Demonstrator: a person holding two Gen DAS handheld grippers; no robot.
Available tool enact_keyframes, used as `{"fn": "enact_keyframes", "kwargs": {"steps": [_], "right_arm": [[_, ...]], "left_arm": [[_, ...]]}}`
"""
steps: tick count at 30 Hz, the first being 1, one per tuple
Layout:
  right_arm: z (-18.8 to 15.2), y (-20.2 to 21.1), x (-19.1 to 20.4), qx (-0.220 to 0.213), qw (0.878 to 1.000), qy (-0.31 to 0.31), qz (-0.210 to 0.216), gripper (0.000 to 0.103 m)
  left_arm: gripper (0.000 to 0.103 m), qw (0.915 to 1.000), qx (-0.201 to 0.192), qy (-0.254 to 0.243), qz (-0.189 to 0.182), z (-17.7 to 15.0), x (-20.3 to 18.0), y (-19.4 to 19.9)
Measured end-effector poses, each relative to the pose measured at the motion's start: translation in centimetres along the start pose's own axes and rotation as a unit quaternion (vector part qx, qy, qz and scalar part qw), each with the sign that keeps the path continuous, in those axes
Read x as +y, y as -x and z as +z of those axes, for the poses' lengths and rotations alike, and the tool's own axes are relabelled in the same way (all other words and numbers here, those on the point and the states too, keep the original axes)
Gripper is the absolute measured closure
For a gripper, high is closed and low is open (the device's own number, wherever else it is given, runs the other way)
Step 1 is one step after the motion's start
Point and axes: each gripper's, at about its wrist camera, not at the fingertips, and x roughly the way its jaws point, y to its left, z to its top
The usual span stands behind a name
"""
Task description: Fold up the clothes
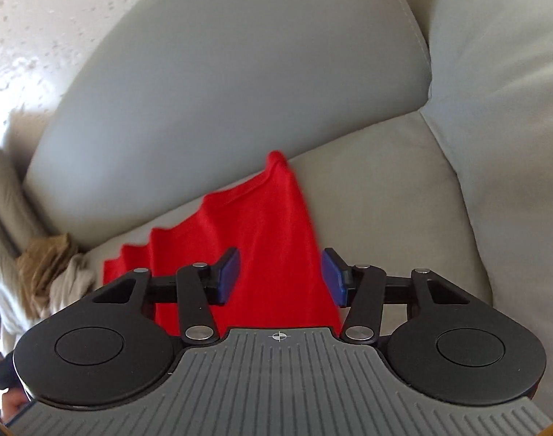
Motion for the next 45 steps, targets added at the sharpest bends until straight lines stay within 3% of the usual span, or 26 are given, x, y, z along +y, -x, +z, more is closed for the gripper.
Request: {"fn": "enact_keyframes", "kwargs": {"steps": [3,7,9,10,11,12,15,17,20,23,26,27,28,29,32,35,37,40,45], "right_arm": [[1.9,-4.3,-1.3,-0.01,1.0,-0.016,-0.013,0.049],[3.6,-6.4,-1.1,-0.043,0.999,0.013,0.027,0.051],[4.2,-7.4,-0.5,-0.04,0.998,0.048,0.025,0.066],[4.2,-7.6,-0.2,-0.04,0.997,0.061,0.027,0.072],[4.3,-7.7,0.1,-0.041,0.996,0.074,0.029,0.092],[4.3,-7.8,0.5,-0.041,0.995,0.087,0.03,0.099],[3.7,-7.3,1.8,-0.073,0.988,0.136,0.001,0.101],[3.6,-6.5,1.9,-0.118,0.983,0.135,-0.028,0.102],[3.6,-6.5,1.4,-0.155,0.979,0.109,-0.075,0.102],[3.5,-8.5,1.0,-0.127,0.981,0.1,-0.104,0.102],[3.4,-9.7,1.3,-0.11,0.98,0.105,-0.129,0.1],[3.6,-9.6,1.6,-0.103,0.98,0.103,-0.133,0.093],[3.6,-8.8,1.9,-0.101,0.981,0.1,-0.134,0.087],[3.6,-8.0,2.2,-0.1,0.981,0.098,-0.135,0.072],[2.8,-3.4,3.1,-0.122,0.979,0.103,-0.124,0.065],[1.0,4.4,3.2,-0.143,0.983,0.087,-0.075,0.059],[-0.7,10.4,3.1,-0.148,0.985,0.077,-0.041,0.053],[-4.2,17.9,3.8,-0.144,0.985,0.092,-0.018,0.048],[-9.4,24.5,4.3,-0.108,0.988,0.106,0.001,0.045]], "left_arm": [[0.06,0.9999,-0.001,-0.012,-0.001,1.3,0.0,-3.2],[0.063,0.998,-0.008,-0.063,-0.009,2.4,-1.2,-5.8],[0.064,0.9974,-0.011,-0.071,-0.006,2.9,-1.4,-6.4],[0.08,0.9971,-0.013,-0.075,-0.004,3.1,-1.5,-6.7],[0.092,0.9969,-0.014,-0.077,-0.002,3.3,-1.5,-6.8],[0.1,0.9963,-0.02,-0.084,0.002,3.2,-1.5,-6.5],[0.1,0.9945,-0.045,-0.091,0.026,3.1,-1.2,-5.8],[0.1,0.9928,-0.063,-0.09,0.046,3.1,-0.8,-5.2],[0.1,0.9903,-0.06,-0.103,0.072,2.8,-0.8,-5.9],[0.092,0.9834,-0.059,-0.134,0.108,2.2,-1.6,-6.8],[0.077,0.9803,-0.057,-0.132,0.135,2.2,-2.1,-6.3],[0.063,0.9798,-0.054,-0.126,0.146,2.5,-2.1,-5.8],[0.056,0.9782,-0.053,-0.12,0.161,2.6,-2.0,-5.0],[0.056,0.977,-0.053,-0.117,0.17,2.4,-2.0,-3.7],[0.054,0.9751,-0.051,-0.105,0.189,1.6,-2.0,1.2],[0.053,0.9818,-0.053,-0.095,0.156,-0.9,-2.8,8.6],[0.043,0.9873,-0.055,-0.095,0.115,-2.5,-3.9,13.4],[0.039,0.9902,-0.035,-0.108,0.081,-5.2,-5.4,19.5],[0.035,0.9905,0.021,-0.132,0.033,-11.4,-7.8,23.2]]}}
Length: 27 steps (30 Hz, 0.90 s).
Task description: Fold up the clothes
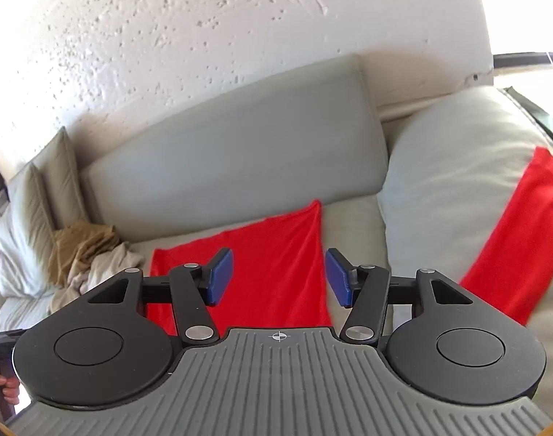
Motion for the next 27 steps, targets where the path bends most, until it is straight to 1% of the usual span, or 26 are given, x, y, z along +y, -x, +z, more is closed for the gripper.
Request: {"fn": "enact_keyframes", "kwargs": {"steps": [1,2,4,5,6,7,8,9,10,11,13,15,17,18,19,20,21,23,24,26,27], "right_arm": [[-0.8,0.6,-0.4,0.026,1.0,-0.016,0.003,0.045],[-1.9,0.8,-1.1,0.051,0.998,-0.035,0.009,0.045],[-5.1,0.5,-1.0,0.087,0.994,-0.064,0.029,0.049],[-7.0,0.0,-0.9,0.102,0.991,-0.074,0.037,0.056],[-8.3,-1.3,-1.0,0.11,0.99,-0.073,0.039,0.07],[-9.5,-2.6,-1.1,0.117,0.99,-0.072,0.041,0.08],[-10.4,-3.7,-1.0,0.118,0.99,-0.069,0.04,0.09],[-10.6,-5.2,-1.2,0.113,0.991,-0.068,0.04,0.091],[-10.7,-6.7,-1.3,0.107,0.991,-0.067,0.04,0.091],[-10.5,-8.3,-1.4,0.103,0.991,-0.076,0.045,0.091],[-9.8,-11.6,-1.4,0.095,0.989,-0.097,0.055,0.091],[-9.1,-15.6,-1.9,0.107,0.982,-0.132,0.08,0.091],[-9.1,-19.3,-2.8,0.131,0.971,-0.175,0.095,0.09],[-9.3,-20.5,-3.5,0.143,0.966,-0.198,0.084,0.09],[-9.5,-21.0,-4.4,0.141,0.963,-0.217,0.069,0.093],[-9.8,-21.3,-5.4,0.138,0.96,-0.237,0.053,0.103],[-9.9,-20.8,-6.3,0.121,0.961,-0.246,0.037,0.103],[-9.5,-18.8,-7.3,0.077,0.972,-0.222,-0.028,0.103],[-9.3,-17.8,-7.8,0.055,0.975,-0.208,-0.062,0.103],[-9.0,-16.4,-8.9,0.041,0.97,-0.197,-0.14,0.103],[-8.9,-15.9,-9.0,0.043,0.969,-0.2,-0.137,0.103]], "left_arm": [[0.035,0.9999,0.013,-0.002,-0.009,-1.4,-0.8,0.2],[0.035,0.9997,0.021,0.0,-0.008,-2.9,-1.7,0.2],[0.039,0.9997,0.025,-0.001,0.007,-5.6,-3.4,-1.0],[0.041,0.9996,0.023,-0.003,0.016,-7.0,-4.3,-1.7],[0.058,0.9994,0.026,-0.001,0.023,-8.0,-5.0,-2.7],[0.08,0.9991,0.03,0.002,0.029,-9.0,-5.7,-3.7],[0.089,0.9989,0.039,0.004,0.027,-9.8,-6.2,-4.7],[0.096,0.9978,0.059,0.013,0.028,-10.3,-6.5,-5.7],[0.096,0.997,0.064,0.027,0.034,-10.7,-6.6,-6.4],[0.096,0.9971,0.056,0.037,0.036,-10.9,-6.5,-6.5],[0.096,0.9972,0.059,0.026,0.037,-10.8,-6.7,-6.6],[0.096,0.9974,0.064,0.012,0.03,-10.6,-6.5,-6.8],[0.096,0.9975,0.066,0.016,0.022,-10.6,-6.1,-6.8],[0.096,0.9975,0.066,0.019,0.018,-10.6,-6.0,-6.8],[0.096,0.9974,0.067,0.021,0.016,-10.7,-5.8,-6.8],[0.096,0.9974,0.067,0.021,0.014,-10.7,-5.7,-6.8],[0.096,0.9975,0.066,0.02,0.013,-10.7,-5.7,-6.9],[0.096,0.9976,0.066,0.017,0.012,-10.8,-5.8,-7.0],[0.096,0.9976,0.066,0.017,0.012,-10.8,-5.8,-7.1],[0.096,0.9976,0.065,0.018,0.013,-10.8,-5.7,-7.2],[0.096,0.9977,0.065,0.018,0.014,-10.7,-5.7,-7.3]]}}
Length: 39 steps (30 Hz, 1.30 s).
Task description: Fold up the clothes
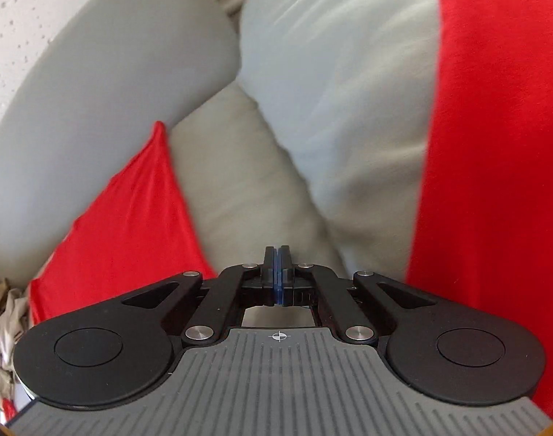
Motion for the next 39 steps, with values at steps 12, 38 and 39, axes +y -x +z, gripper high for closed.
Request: {"fn": "enact_keyframes", "kwargs": {"steps": [12,38,39], "right_arm": [[-3.3,1.3,1.1,0.11,0.99,0.046,0.081,0.103],[-12.7,17.5,1.9,0.085,0.947,0.306,0.048,0.079],[-13.9,17.7,2.3,0.095,0.937,0.332,0.044,0.08]], "left_arm": [[0.096,1.0,-0.005,0.001,0.005,-0.3,-0.2,0.1],[0.093,0.9904,-0.004,-0.124,0.06,-3.4,-5.5,3.6],[0.093,0.988,-0.003,-0.138,0.068,-4.2,-6.0,4.0]]}}
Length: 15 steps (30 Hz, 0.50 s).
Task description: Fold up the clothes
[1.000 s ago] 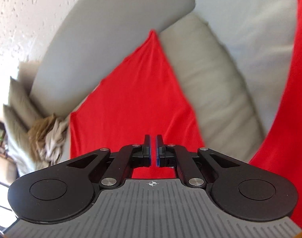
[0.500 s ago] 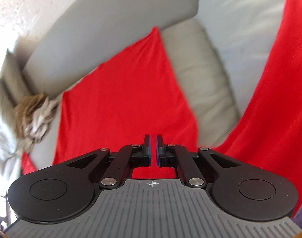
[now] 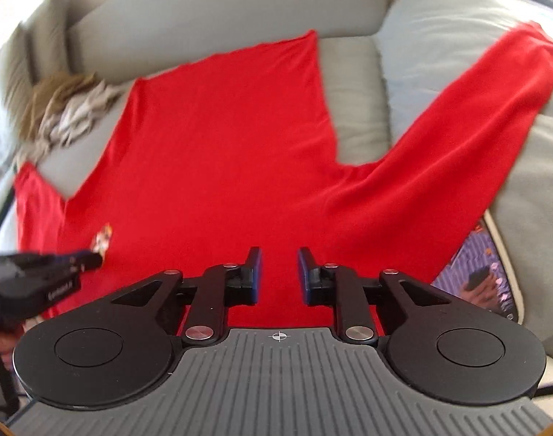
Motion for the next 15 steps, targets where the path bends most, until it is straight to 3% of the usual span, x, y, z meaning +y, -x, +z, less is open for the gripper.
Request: {"fn": "enact_keyframes", "kwargs": {"steps": [3,6,8,11,13,15], "right_arm": [[-2.1,0.2,1.6,0.03,0.999,0.038,0.005,0.079],[-4.0,1.9,1.8,0.027,0.998,0.053,0.009,0.078],[-4.5,2.8,0.8,0.042,0.998,0.031,0.021,0.077],[-5.7,3.3,-0.2,0.089,0.995,-0.014,0.036,0.062],[-6.8,3.9,-0.7,0.088,0.994,-0.034,0.057,0.061],[-7.8,5.0,-1.0,0.077,0.993,-0.046,0.072,0.048]], "left_arm": [[0.093,0.9995,0.004,-0.03,0.01,-1.7,-0.9,1.4],[0.094,0.9997,0.024,-0.007,-0.006,-2.4,-0.3,2.3],[0.094,0.999,0.045,-0.002,-0.009,-2.9,-0.2,2.7],[0.094,0.997,0.073,0.0,-0.026,-3.7,-0.7,3.7],[0.071,0.9958,0.082,-0.004,-0.039,-4.4,-1.4,4.5],[0.071,0.9963,0.074,-0.018,-0.04,-5.2,-2.4,5.4]]}}
